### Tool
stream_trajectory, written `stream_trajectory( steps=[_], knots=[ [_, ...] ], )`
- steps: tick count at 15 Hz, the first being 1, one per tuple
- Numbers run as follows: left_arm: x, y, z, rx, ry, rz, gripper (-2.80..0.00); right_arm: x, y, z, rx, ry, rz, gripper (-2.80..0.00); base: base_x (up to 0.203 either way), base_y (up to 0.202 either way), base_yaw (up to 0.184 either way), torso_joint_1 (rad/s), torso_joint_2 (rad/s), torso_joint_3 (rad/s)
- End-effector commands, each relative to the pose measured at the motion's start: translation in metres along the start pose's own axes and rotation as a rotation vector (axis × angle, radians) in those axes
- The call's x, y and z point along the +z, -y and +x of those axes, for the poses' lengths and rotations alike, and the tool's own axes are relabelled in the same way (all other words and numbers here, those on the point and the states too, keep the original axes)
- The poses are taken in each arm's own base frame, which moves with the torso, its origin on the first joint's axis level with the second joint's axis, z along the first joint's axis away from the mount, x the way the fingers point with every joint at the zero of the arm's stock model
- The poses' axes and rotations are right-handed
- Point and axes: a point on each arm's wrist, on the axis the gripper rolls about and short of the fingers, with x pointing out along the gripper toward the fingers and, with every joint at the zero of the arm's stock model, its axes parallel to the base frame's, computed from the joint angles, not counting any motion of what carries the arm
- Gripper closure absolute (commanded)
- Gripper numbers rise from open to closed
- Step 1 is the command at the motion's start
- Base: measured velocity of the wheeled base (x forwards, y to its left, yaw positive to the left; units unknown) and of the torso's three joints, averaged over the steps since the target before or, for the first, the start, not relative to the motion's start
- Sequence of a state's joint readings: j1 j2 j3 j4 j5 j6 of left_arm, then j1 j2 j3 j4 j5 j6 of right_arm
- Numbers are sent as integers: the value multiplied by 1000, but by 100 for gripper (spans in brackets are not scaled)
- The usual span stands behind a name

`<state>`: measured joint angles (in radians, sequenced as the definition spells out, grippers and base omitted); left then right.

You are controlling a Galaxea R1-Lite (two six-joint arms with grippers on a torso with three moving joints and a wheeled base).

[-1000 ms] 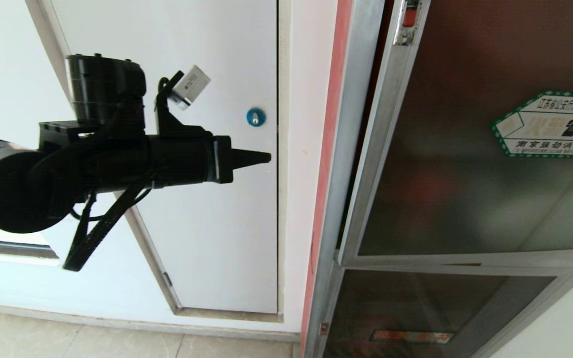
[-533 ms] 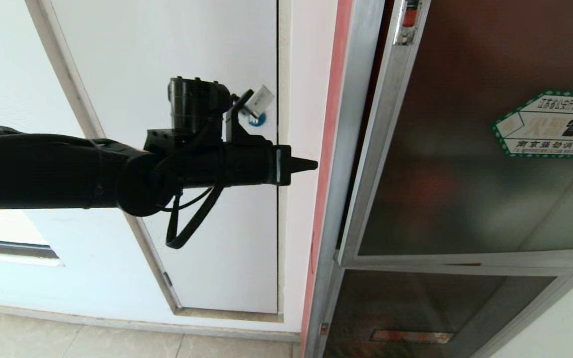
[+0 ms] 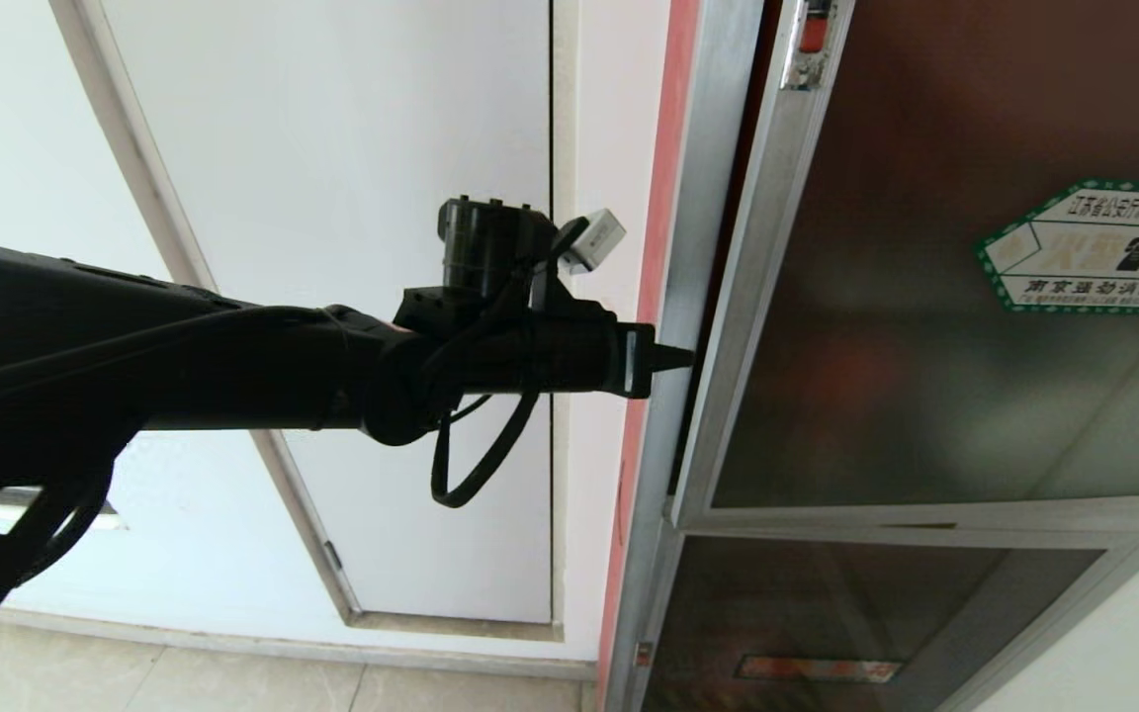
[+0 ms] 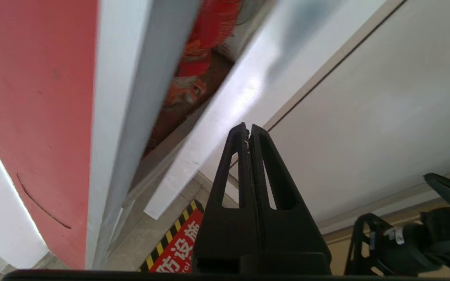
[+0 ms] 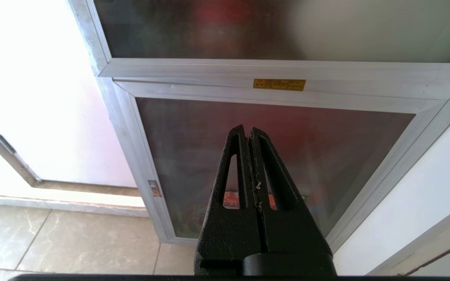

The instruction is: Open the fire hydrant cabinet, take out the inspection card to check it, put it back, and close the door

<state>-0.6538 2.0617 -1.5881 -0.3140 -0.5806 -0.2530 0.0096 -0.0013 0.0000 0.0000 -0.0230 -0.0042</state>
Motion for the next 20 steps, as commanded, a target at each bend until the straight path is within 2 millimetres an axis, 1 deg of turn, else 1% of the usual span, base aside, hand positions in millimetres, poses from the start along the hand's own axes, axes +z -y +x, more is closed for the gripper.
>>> stream_trajectory(
  steps=[1, 7, 12, 14, 18, 20],
  knots=[
    [-5, -8, 8, 2, -9, -8, 0, 0, 0, 0, 1, 2, 0, 0, 0, 0, 0, 0, 0, 0],
    [-2, -18, 22, 8, 18, 14, 0, 0, 0, 0, 1, 0, 0, 0, 0, 0, 0, 0, 0, 0],
    [-3, -26, 33, 9, 29, 23, 0, 0, 0, 0, 0, 1, 0, 0, 0, 0, 0, 0, 0, 0],
    [-3, -29, 33, 14, 32, 28, 0, 0, 0, 0, 1, 2, 0, 0, 0, 0, 0, 0, 0, 0],
    [4, -32, 37, 28, 63, 45, 0, 0, 0, 0, 0, 2, 0, 0, 0, 0, 0, 0, 0, 0],
    [1, -34, 40, 29, 58, 43, 0, 0, 0, 0, 1, 2, 0, 0, 0, 0, 0, 0, 0, 0]
  ],
)
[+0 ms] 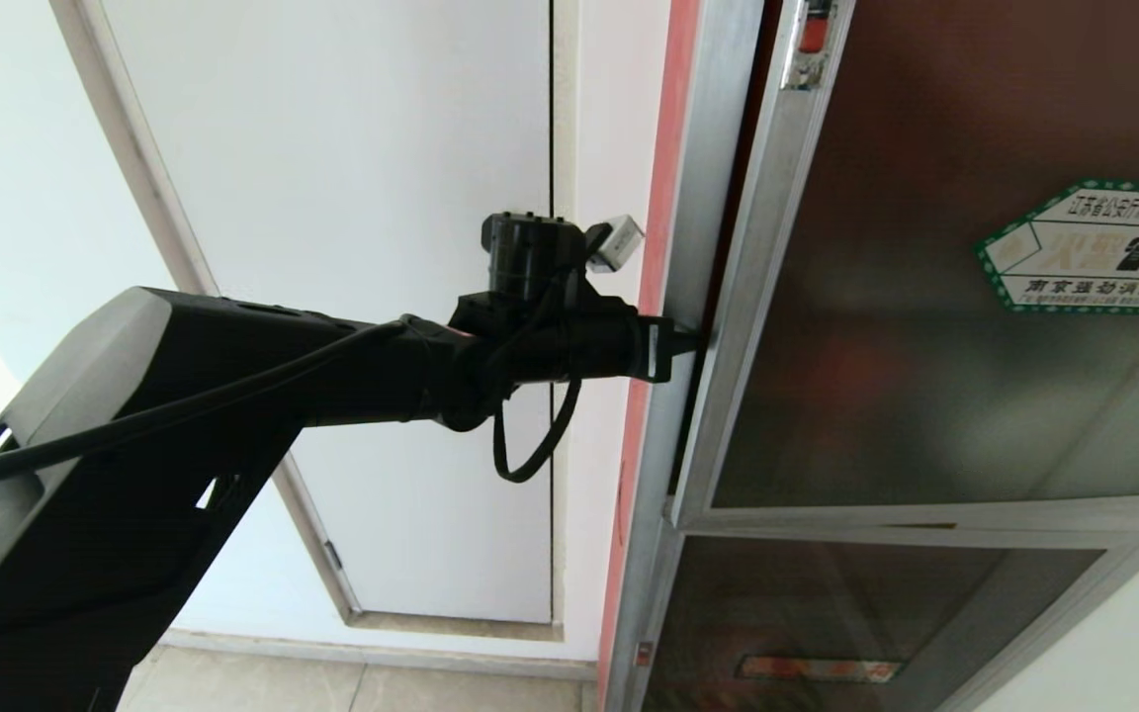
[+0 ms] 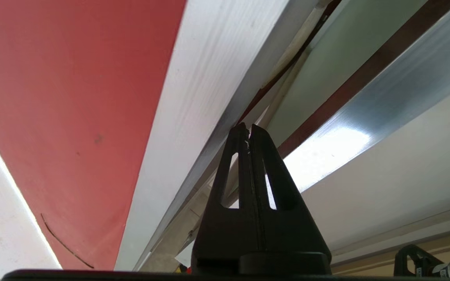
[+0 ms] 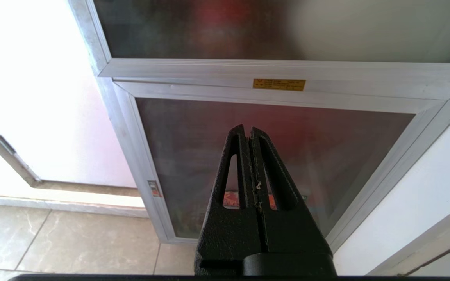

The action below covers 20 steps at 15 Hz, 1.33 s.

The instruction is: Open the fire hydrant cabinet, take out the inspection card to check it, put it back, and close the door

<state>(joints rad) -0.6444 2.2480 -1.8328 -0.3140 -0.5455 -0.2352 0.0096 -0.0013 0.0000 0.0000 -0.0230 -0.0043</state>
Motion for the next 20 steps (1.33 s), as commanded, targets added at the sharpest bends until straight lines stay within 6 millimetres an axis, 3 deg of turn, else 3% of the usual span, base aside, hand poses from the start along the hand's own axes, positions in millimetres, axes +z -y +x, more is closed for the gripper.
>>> stream_trajectory(
  steps=[1, 12, 16, 20],
  knots=[
    [-4, -3, 3, -1, -7, 1, 0, 0, 0, 0, 0, 0, 0, 0, 0, 0, 0, 0, 0, 0],
    [-8, 28, 7, -64, -36, -4, 0, 0, 0, 0, 0, 1, 0, 0, 0, 0, 0, 0, 0, 0],
    [-10, 40, 2, -79, -57, -8, 0, 0, 0, 0, 1, 1, 0, 0, 0, 0, 0, 0, 0, 0],
    [-20, 64, -11, -111, -110, -23, 0, 0, 0, 0, 1, 2, 0, 0, 0, 0, 0, 0, 0, 0]
  ],
)
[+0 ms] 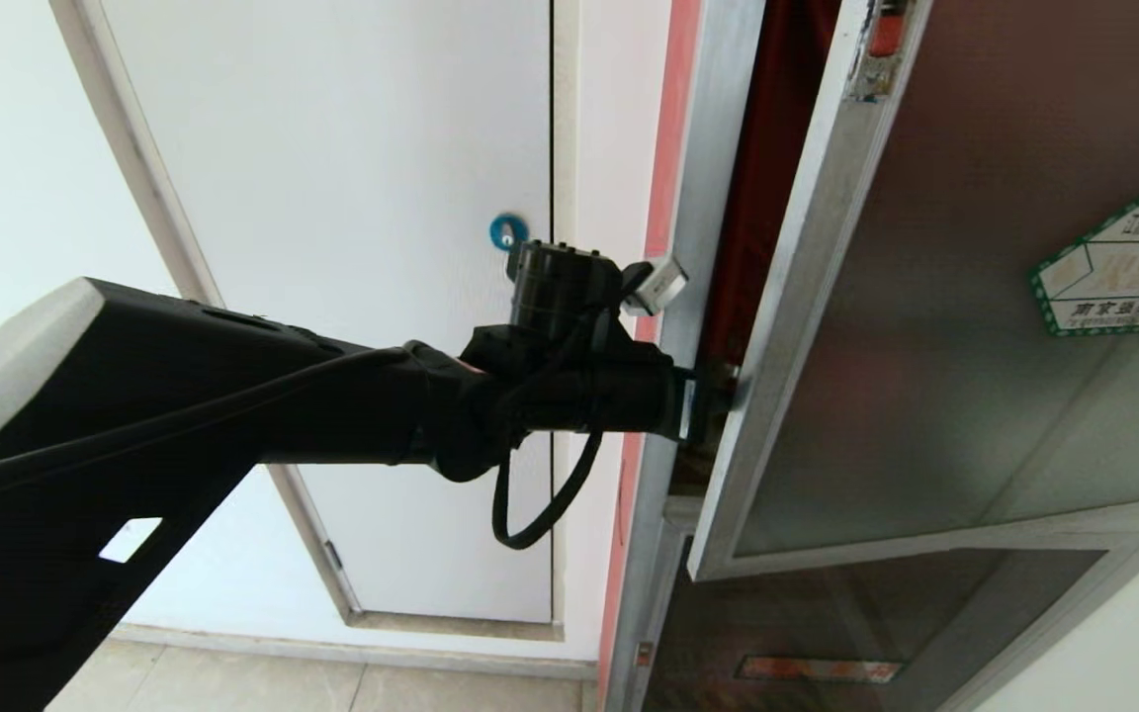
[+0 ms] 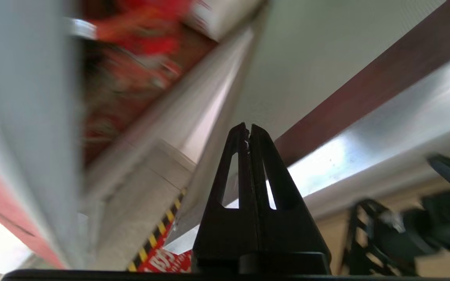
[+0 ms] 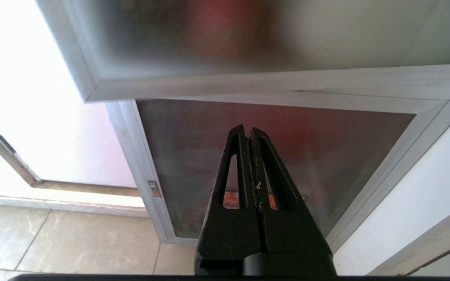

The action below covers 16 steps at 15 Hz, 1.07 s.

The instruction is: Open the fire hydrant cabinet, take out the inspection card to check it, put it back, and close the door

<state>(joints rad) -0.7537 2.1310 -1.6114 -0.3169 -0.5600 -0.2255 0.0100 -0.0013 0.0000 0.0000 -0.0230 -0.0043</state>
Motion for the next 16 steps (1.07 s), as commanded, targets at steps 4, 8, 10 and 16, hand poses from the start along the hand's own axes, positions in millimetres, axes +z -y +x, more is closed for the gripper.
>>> stream_trajectory(
  steps=[4, 8, 10, 16],
  knots=[
    [3, 33, -17, -46, -10, 6, 0, 0, 0, 0, 1, 2, 0, 0, 0, 0, 0, 0, 0, 0],
    [-4, 55, -18, -132, -50, 4, 0, 0, 0, 0, 1, 2, 0, 0, 0, 0, 0, 0, 0, 0],
    [-7, 65, -15, -159, -62, 9, 0, 0, 0, 0, -1, 2, 0, 0, 0, 0, 0, 0, 0, 0],
    [-19, 91, -27, -272, -120, 3, 0, 0, 0, 0, -1, 0, 0, 0, 0, 0, 0, 0, 0, 0]
  ],
)
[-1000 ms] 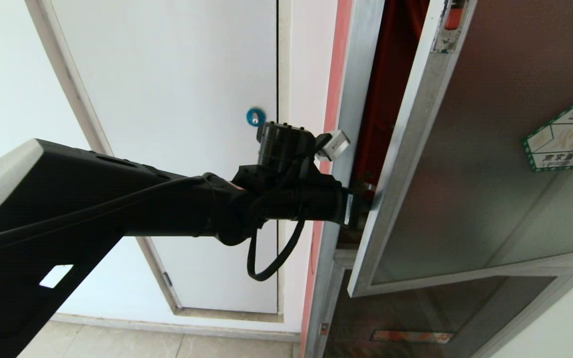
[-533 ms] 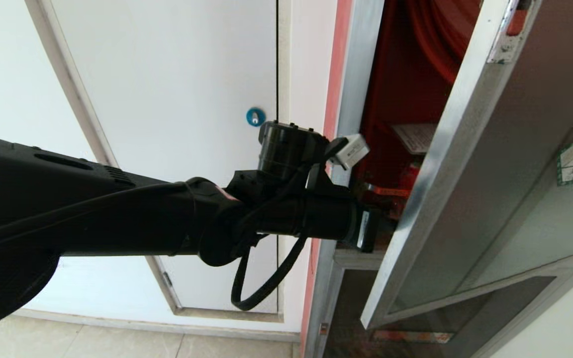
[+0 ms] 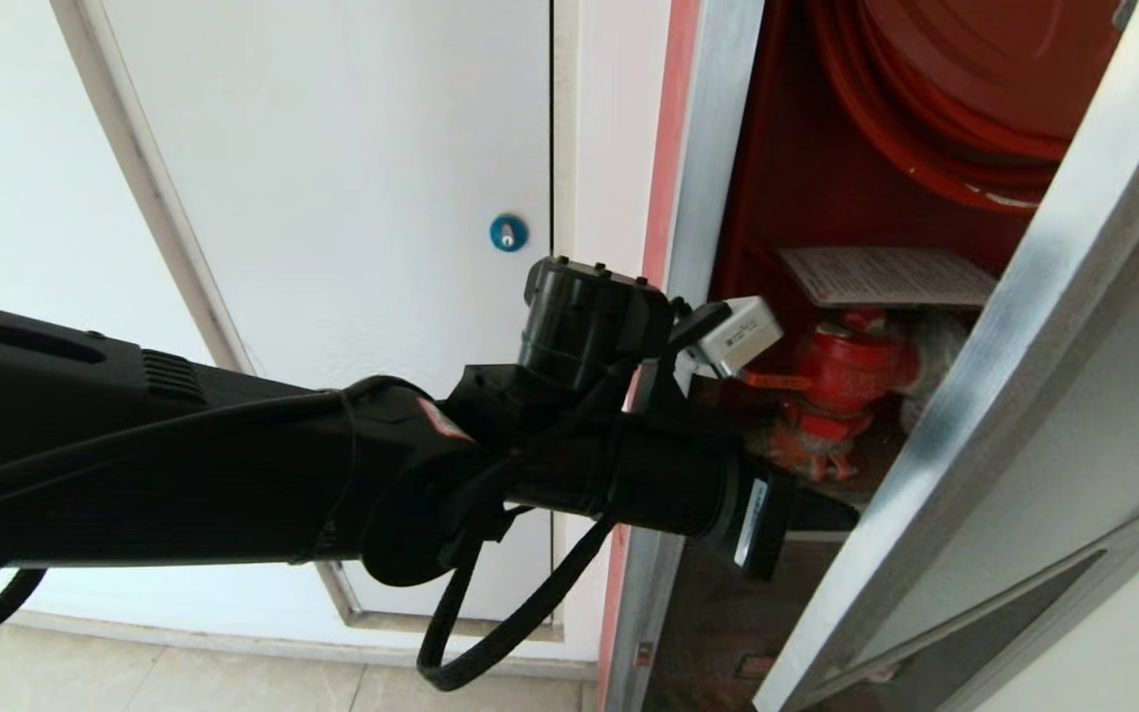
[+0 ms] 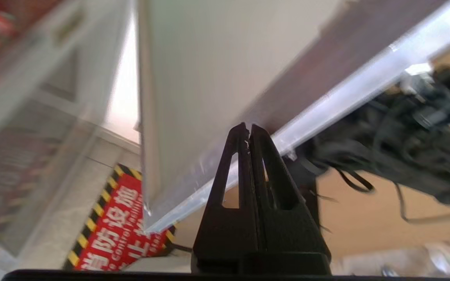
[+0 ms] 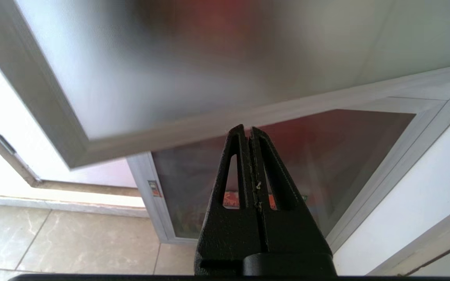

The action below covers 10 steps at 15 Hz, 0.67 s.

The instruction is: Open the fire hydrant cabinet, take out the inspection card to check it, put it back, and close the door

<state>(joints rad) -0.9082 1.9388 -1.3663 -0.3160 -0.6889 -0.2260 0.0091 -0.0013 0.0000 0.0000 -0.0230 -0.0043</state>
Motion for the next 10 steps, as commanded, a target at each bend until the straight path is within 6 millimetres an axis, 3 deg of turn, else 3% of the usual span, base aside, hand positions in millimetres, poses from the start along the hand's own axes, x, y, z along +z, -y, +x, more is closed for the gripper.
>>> stream_trajectory(
  steps=[1, 10],
  knots=[
    [0, 12, -3, -25, -2, 8, 0, 0, 0, 0, 0, 2, 0, 0, 0, 0, 0, 0, 0, 0],
    [-10, 49, 14, -134, -49, 26, 0, 0, 0, 0, 0, 2, 0, 0, 0, 0, 0, 0, 0, 0]
  ],
)
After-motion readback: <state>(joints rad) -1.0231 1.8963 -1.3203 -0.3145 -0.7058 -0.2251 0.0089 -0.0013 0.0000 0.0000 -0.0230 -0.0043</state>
